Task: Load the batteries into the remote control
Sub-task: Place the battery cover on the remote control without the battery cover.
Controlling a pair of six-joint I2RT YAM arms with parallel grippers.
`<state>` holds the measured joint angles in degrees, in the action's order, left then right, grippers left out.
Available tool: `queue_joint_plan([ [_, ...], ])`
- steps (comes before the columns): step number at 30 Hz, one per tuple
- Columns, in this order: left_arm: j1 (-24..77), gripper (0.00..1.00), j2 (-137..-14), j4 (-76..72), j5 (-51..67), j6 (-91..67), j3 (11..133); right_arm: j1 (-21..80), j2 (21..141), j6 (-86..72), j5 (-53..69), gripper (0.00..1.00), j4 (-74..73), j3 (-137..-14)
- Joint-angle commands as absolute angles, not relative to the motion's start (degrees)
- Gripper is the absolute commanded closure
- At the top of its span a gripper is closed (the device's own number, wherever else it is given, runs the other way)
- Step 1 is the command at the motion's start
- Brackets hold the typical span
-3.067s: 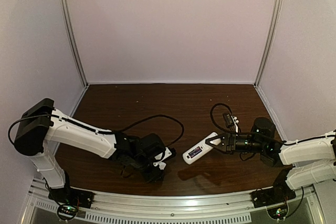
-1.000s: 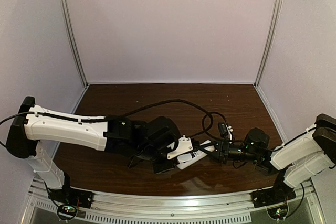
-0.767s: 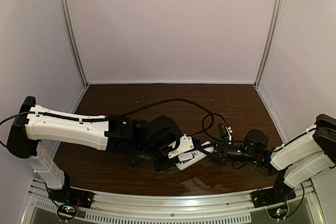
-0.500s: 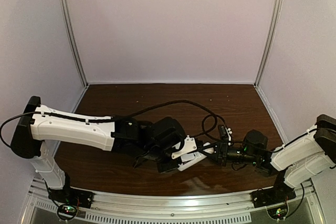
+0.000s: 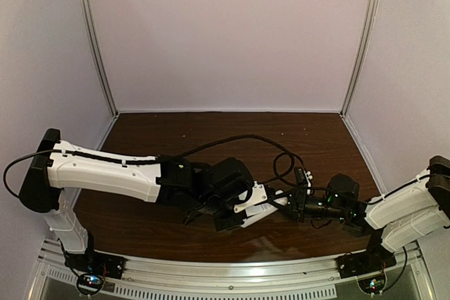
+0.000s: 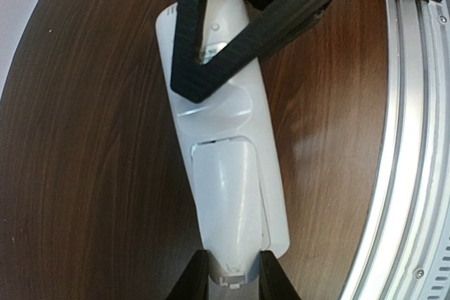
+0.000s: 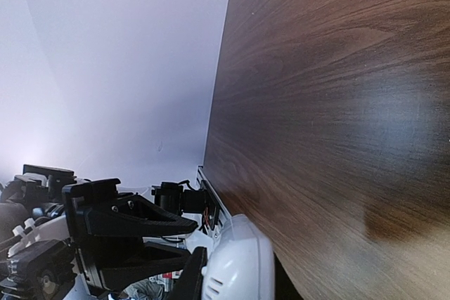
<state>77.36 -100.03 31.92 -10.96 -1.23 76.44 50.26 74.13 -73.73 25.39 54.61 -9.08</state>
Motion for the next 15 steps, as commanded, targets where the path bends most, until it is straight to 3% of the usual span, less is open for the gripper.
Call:
queue_joint_plan([
  [1, 77.6, 0.80, -101.6, 33.0, -11.6, -2.7, 78.2, 51.1, 73.1, -73.7, 23.7, 1.00, 55.8, -8.9],
  [15, 77.5, 0.83, -104.3, 34.9, -12.0, -5.6, 80.2, 52.1, 70.3, -73.6, 20.1, 1.00, 53.5, -8.3],
])
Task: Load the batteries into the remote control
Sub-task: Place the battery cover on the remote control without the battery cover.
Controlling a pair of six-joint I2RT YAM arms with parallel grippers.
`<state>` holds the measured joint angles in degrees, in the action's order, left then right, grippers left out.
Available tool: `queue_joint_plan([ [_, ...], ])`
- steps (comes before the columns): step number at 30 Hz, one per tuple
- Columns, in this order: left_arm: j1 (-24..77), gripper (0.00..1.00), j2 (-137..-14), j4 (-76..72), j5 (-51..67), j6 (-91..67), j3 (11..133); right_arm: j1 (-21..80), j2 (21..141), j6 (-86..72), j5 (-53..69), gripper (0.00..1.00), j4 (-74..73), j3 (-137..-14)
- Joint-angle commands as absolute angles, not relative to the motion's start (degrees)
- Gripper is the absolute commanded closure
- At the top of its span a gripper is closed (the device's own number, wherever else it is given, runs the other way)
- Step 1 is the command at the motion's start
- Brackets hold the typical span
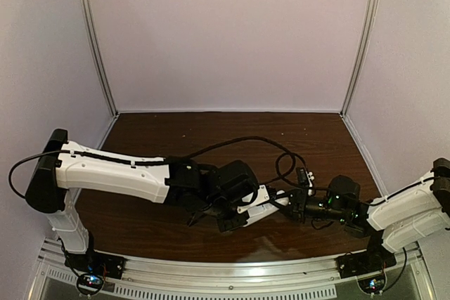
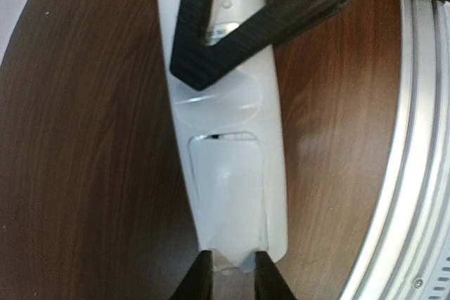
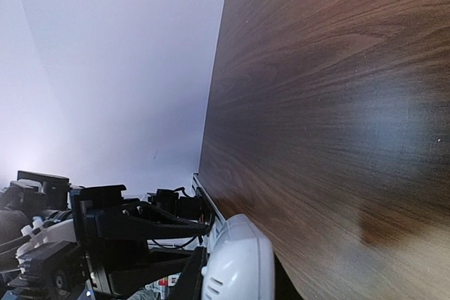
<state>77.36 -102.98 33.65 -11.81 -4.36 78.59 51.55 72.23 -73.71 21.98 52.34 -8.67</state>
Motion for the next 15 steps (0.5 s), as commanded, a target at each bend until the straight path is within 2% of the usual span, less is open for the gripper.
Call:
queue_joint_plan([
  [1, 77.5, 0.83, -104.4, 35.0, -12.0, -5.6, 80.4, 52.1, 70.2, -73.5, 20.0, 1.00, 53.4, -8.3],
  [9, 77.5, 0.82, -105.1, 35.0, -11.4, -5.8, 81.6, 52.5, 70.7, -73.5, 20.1, 1.00, 54.1, -8.0],
  [15, 77.5, 0.61, -104.7, 35.0, -12.4, -6.6, 81.3, 52.5, 71.2, -74.2, 20.0, 1.00, 55.2, -7.4],
])
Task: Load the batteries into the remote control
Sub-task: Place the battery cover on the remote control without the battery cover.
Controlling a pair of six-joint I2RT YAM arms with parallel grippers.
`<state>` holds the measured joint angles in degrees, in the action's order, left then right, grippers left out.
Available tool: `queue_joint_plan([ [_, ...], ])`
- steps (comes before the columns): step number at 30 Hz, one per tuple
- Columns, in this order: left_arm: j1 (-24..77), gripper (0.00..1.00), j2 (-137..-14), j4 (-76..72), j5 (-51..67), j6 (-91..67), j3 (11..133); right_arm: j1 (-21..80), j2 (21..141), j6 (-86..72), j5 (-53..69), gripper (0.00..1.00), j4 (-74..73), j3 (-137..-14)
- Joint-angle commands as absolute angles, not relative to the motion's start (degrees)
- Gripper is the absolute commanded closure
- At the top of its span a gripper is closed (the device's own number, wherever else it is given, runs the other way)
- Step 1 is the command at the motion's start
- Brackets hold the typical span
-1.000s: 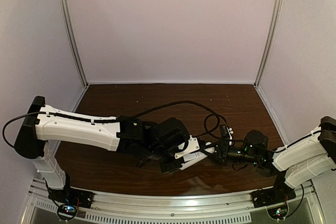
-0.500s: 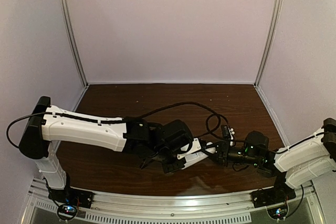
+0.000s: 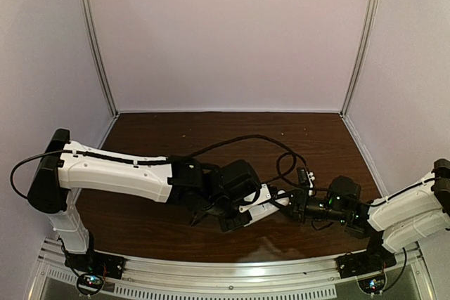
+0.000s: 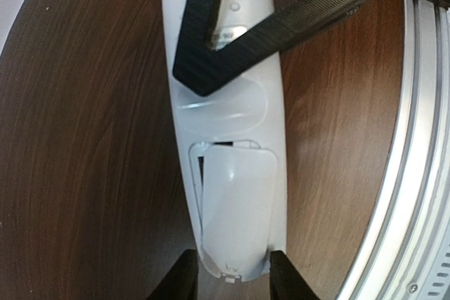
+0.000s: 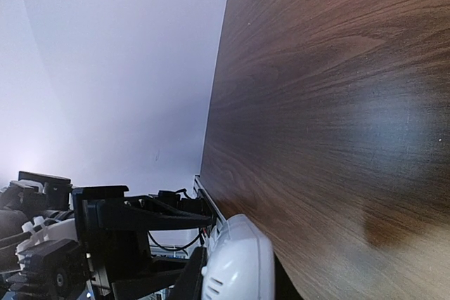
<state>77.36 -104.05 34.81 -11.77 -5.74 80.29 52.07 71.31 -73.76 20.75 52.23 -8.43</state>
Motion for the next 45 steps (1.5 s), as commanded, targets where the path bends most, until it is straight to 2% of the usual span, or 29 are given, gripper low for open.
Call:
queue_joint_plan([
  [1, 77.5, 0.59, -104.5, 35.0, -12.7, -6.6, 81.3, 52.5, 71.2, -74.3, 20.1, 1.00, 55.5, -7.3],
  [9, 77.1, 0.57, -103.2, 33.6, -11.3, -5.8, 81.1, 52.5, 72.1, -75.0, 20.7, 1.00, 58.2, -6.3],
  [14, 77.1, 0.51, -100.1, 29.6, -6.8, -4.5, 78.5, 52.5, 74.1, -75.6, 21.0, 1.00, 61.5, -6.1],
  [26, 74.9, 0.43, -100.0, 25.8, -5.7, -5.9, 78.3, 52.5, 75.5, -76.0, 22.5, 1.00, 65.0, -6.4],
  [45, 73.8, 0.39, -102.7, 22.8, -1.8, -6.8, 78.0, 52.6, 76.1, -76.0, 23.5, 1.00, 67.2, -6.5],
])
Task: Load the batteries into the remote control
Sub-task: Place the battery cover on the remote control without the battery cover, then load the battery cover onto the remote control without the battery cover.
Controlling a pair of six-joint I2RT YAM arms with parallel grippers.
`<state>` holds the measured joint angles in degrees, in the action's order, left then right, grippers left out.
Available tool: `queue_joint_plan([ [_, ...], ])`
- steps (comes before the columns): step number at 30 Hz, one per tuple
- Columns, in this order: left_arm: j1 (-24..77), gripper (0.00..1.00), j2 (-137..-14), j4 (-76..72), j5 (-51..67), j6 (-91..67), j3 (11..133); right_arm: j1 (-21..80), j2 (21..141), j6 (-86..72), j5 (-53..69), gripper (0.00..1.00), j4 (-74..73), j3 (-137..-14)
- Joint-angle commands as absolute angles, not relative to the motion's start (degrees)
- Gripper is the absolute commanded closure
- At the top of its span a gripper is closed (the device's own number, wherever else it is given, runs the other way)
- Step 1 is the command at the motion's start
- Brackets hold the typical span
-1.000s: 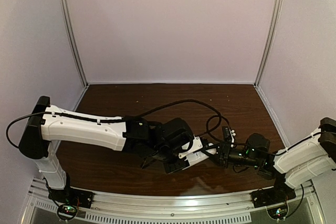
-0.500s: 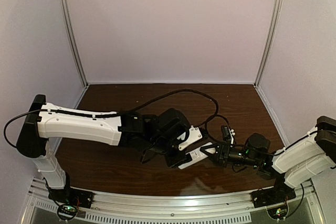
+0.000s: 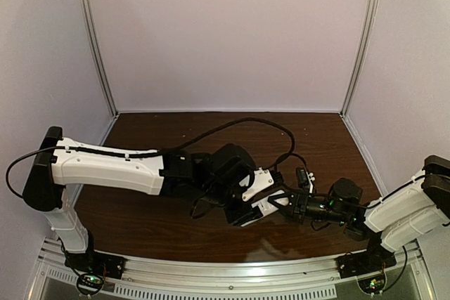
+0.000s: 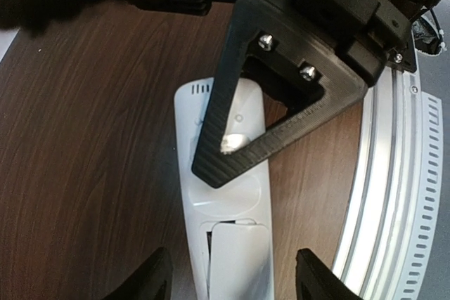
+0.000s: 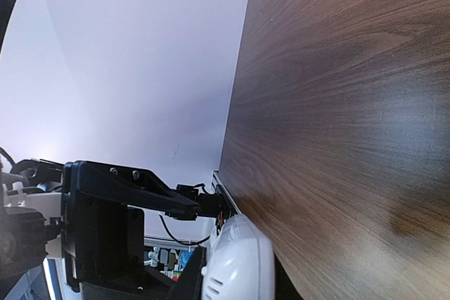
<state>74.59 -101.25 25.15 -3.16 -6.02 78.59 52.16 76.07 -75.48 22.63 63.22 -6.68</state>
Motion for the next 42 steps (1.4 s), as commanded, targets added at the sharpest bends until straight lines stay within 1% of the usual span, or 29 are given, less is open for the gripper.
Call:
queue_joint_plan([
  [1, 73.7, 0.40, -102.7, 22.8, -1.9, -6.7, 78.0, 52.6, 76.2, -76.0, 23.5, 1.00, 67.7, -6.4],
  [6, 73.4, 0.42, -103.0, 22.8, -2.2, -6.6, 78.0, 52.6, 76.6, -76.1, 23.9, 1.00, 68.9, -6.4],
  [13, 72.8, 0.46, -103.2, 22.5, -2.5, -7.2, 78.0, 52.8, 77.7, -76.5, 24.2, 1.00, 70.4, -6.4],
  [23, 71.9, 0.56, -103.4, 22.0, -1.2, -7.9, 77.7, 52.8, 78.0, -76.7, 24.2, 1.00, 71.3, -6.1],
  [28, 71.8, 0.57, -103.4, 22.0, -1.1, -8.0, 77.8, 52.8, 78.0, -76.9, 24.2, 1.00, 72.0, -5.9],
  [37, 71.8, 0.40, -101.4, 20.7, 2.6, -7.6, 77.3, 52.8, 78.2, -77.2, 23.4, 1.00, 72.9, -5.2],
  [42, 71.8, 0.40, -97.8, 18.8, 2.3, -7.5, 75.9, 52.8, 80.3, -78.5, 22.0, 1.00, 77.2, -4.1],
])
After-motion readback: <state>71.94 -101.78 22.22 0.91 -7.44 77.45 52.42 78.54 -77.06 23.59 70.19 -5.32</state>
